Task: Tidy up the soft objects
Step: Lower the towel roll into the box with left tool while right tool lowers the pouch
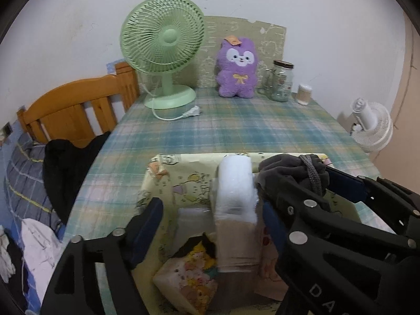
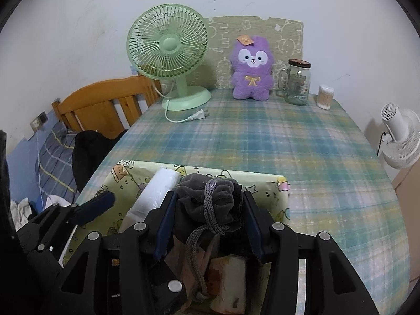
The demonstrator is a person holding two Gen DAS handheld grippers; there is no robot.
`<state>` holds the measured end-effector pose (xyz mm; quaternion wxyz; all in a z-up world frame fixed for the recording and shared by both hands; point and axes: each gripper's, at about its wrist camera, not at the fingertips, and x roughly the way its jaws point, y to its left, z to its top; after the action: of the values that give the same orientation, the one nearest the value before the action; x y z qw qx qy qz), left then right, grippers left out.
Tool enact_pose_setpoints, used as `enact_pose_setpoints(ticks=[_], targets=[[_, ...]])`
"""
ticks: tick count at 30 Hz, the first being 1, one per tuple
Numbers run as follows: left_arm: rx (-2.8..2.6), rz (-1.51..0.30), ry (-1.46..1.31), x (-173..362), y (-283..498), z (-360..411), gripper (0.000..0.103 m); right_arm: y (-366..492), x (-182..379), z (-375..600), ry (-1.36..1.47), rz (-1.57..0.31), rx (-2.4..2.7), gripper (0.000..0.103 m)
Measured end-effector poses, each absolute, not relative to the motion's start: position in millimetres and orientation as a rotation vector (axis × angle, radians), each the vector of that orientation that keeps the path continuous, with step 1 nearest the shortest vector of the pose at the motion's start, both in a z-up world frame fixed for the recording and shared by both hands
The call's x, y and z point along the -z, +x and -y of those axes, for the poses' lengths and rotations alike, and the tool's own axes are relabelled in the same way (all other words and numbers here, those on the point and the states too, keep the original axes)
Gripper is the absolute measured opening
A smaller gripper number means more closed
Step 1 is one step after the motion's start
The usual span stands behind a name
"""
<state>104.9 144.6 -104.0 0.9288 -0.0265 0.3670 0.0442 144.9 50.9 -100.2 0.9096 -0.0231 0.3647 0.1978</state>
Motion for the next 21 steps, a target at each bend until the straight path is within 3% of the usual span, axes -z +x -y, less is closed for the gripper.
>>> enact_pose_setpoints(ticks=[9, 14, 21], targets=[[-0.109, -0.759, -0.046, 104, 98, -144, 0.084, 141, 104, -51, -0.035, -0.749, -0.446, 0.055], [-0.096, -0.758, -0.057, 103, 91, -142, 0.094, 136, 104, -50, -0.040, -0.755, -0.463, 0.072], [-0.099, -0.746, -0.055, 101, 82, -137, 0.099, 126, 102, -44, -0.035, -0.742, -0.462, 0.087]])
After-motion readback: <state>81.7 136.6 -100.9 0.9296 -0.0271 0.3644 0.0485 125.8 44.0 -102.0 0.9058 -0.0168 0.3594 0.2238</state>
